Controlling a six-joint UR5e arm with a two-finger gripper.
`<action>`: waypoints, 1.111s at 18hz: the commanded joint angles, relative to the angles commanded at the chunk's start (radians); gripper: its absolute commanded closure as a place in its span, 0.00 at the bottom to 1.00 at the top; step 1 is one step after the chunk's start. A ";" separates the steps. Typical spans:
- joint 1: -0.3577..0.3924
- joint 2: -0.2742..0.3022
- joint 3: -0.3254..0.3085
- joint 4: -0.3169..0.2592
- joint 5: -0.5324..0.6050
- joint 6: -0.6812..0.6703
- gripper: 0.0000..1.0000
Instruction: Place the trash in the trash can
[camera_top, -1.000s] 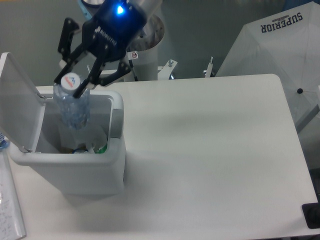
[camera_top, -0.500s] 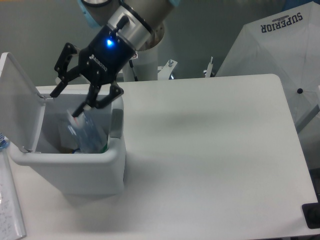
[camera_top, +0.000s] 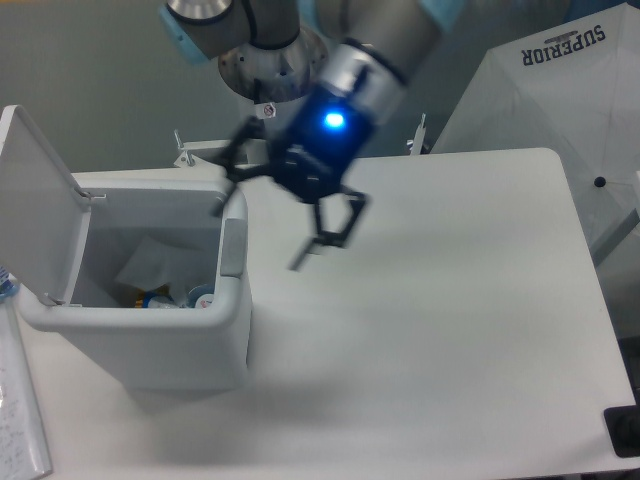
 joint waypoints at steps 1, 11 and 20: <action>0.018 -0.023 0.018 0.002 0.000 0.003 0.00; 0.040 -0.195 0.117 -0.003 0.392 0.077 0.00; -0.012 -0.270 0.140 -0.070 0.883 0.296 0.00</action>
